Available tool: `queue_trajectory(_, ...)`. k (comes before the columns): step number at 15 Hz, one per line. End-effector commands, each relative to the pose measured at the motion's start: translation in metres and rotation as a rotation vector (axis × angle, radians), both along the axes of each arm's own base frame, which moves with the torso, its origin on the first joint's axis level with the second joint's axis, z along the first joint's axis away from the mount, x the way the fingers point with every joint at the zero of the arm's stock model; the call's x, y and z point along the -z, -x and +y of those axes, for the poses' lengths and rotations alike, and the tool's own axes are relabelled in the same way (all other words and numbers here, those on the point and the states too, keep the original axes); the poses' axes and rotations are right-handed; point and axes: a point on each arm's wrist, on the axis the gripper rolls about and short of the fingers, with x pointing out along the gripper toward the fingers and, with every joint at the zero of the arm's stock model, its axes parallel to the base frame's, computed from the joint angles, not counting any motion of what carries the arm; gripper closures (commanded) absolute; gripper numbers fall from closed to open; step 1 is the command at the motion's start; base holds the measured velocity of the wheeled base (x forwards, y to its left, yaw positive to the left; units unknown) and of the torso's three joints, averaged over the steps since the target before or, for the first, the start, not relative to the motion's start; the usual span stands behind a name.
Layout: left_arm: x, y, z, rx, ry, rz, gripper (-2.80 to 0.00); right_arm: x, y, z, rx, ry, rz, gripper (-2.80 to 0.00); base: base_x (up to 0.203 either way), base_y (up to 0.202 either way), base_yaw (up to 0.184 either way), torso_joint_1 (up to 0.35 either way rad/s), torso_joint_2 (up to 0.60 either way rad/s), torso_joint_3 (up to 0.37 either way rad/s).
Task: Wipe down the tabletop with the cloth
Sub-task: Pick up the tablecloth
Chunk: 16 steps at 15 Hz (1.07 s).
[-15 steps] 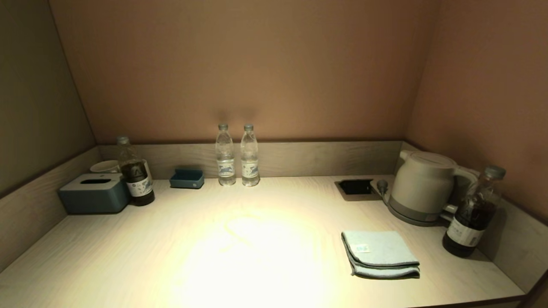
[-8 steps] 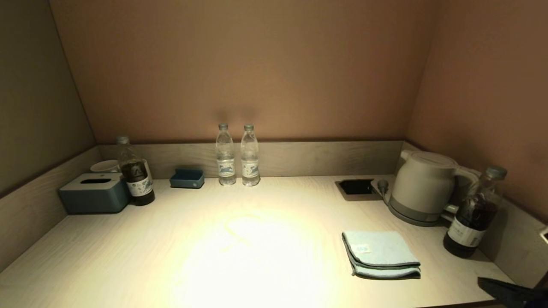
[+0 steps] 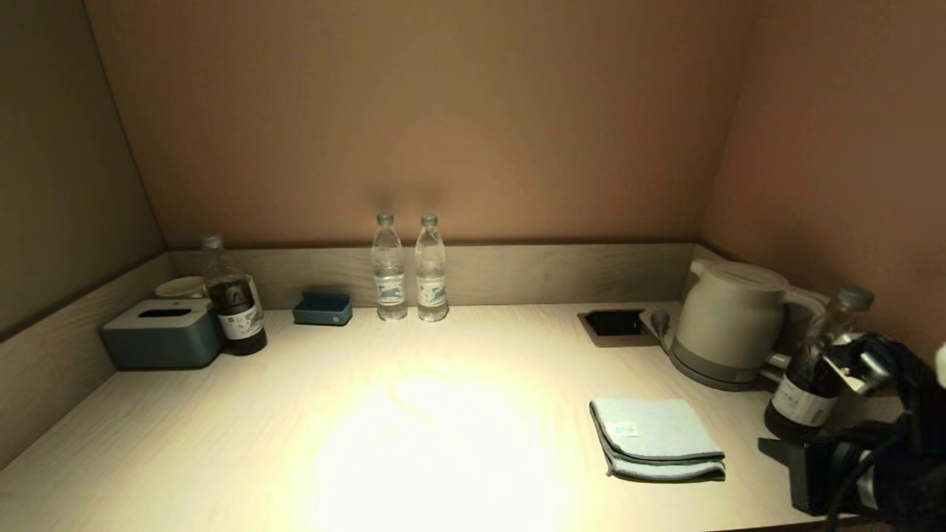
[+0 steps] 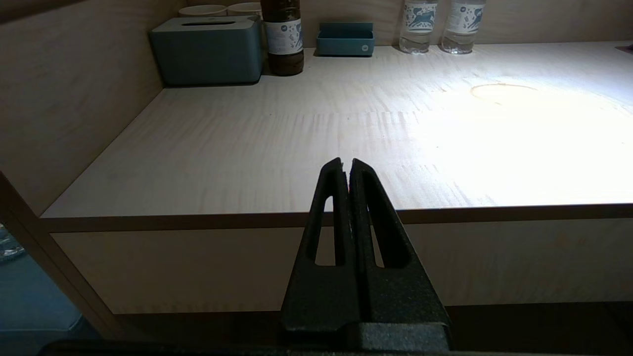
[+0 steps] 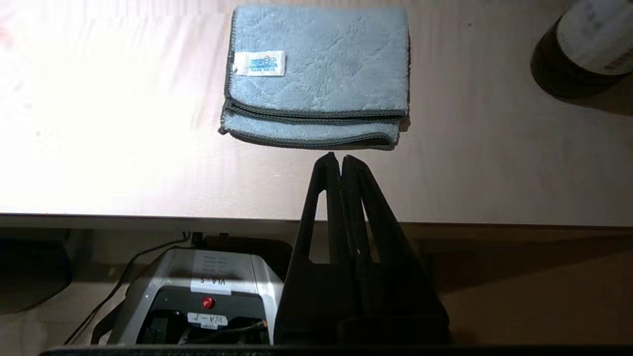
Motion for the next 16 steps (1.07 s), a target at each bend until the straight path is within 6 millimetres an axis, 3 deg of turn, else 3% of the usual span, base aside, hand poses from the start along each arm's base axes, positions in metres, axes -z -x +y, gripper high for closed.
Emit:
queue_trajectory(1, 0.0, 0.0, 0.0, 0.0, 0.001, 0.0, 0.0, 0.02, -0.03, 0.001, 0.0, 0.002, 0.1, 0.0, 0.0, 0.0, 0.0, 0.0, 0.0, 0.0)
queue_trajectory(6, 0.0, 0.0, 0.0, 0.0, 0.001, 0.0, 0.0, 0.04, -0.081, 0.002, 0.006, -0.005, 0.173, 0.0, 0.0, 0.0, 0.0, 0.0, 0.0, 0.0)
queue_trajectory(10, 0.0, 0.0, 0.0, 0.0, 0.001, 0.0, 0.0, 0.042, -0.101, 0.009, -0.02, -0.001, 0.18, 0.0, 0.0, 0.0, 0.0, 0.0, 0.0, 0.0)
queue_trajectory(15, 0.0, 0.0, 0.0, 0.0, 0.001, 0.0, 0.0, 0.054, -0.11, 0.023, -0.067, 0.015, 0.221, 0.0, 0.0, 0.0, 0.0, 0.0, 0.0, 0.0)
queue_trajectory(16, 0.0, 0.0, 0.0, 0.0, 0.001, 0.0, 0.0, 0.055, -0.111, 0.024, -0.071, 0.016, 0.223, -2.8, 0.0, 0.0, 0.0, 0.0, 0.0, 0.0)
